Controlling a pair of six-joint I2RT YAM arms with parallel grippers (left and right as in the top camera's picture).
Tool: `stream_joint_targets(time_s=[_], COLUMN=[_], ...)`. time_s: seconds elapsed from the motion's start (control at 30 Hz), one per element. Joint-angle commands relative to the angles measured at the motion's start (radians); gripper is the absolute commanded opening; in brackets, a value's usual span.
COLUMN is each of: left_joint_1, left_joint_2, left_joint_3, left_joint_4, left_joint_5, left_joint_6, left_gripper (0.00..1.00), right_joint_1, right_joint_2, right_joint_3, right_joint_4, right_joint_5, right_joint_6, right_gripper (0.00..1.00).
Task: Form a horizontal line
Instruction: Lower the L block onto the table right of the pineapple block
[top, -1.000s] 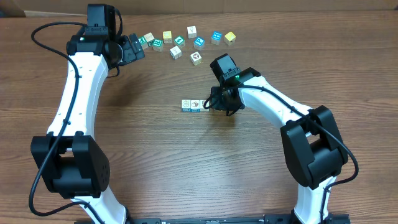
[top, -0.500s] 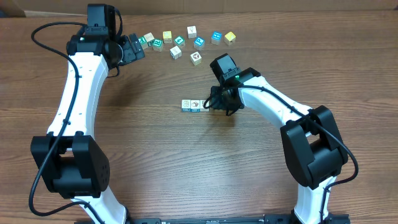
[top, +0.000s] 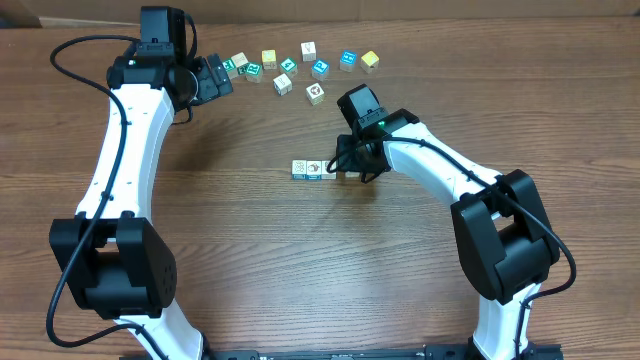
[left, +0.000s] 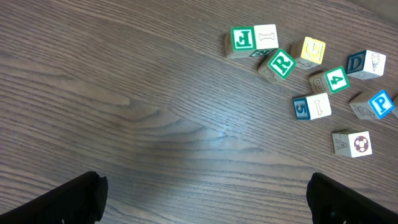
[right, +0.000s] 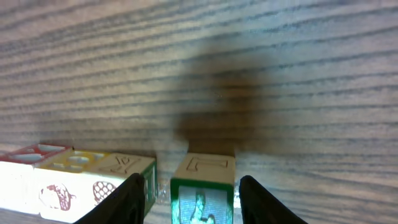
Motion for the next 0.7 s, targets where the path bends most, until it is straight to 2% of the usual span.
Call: stream_joint_targets(time_s=[0.0,0.13,0.5,0.67], left_joint_1=[-0.004,-0.005,-0.005,-0.005], left_joint_2=[-0.006,-0.006,-0.006,-0.006], left_joint_3=[0.008,0.008,0.008,0.008], left_joint_4=[0.002,0.002,0.002,0.002], left_joint_5=[0.004,0.004,0.004,0.004], left_joint_6=[0.008,0.008,0.008,0.008], left_gripper=[1.00,1.00,1.00,1.00], right_joint_1=[-0.024,-0.039,-0.049,-0.049], right_joint_2=[-0.010,-0.010,-0.010,-0.010], right_joint_3=[-0.014,-0.014,-0.016,-0.016], right_joint_4=[0.015,0.033,-0.048,-0.057], right_joint_5=[0.054,0.054,0.054,0.127], right_joint_6=[0.043,0.043,0.046,0.109], right_gripper=[0.48,0.51,0.51,0.51])
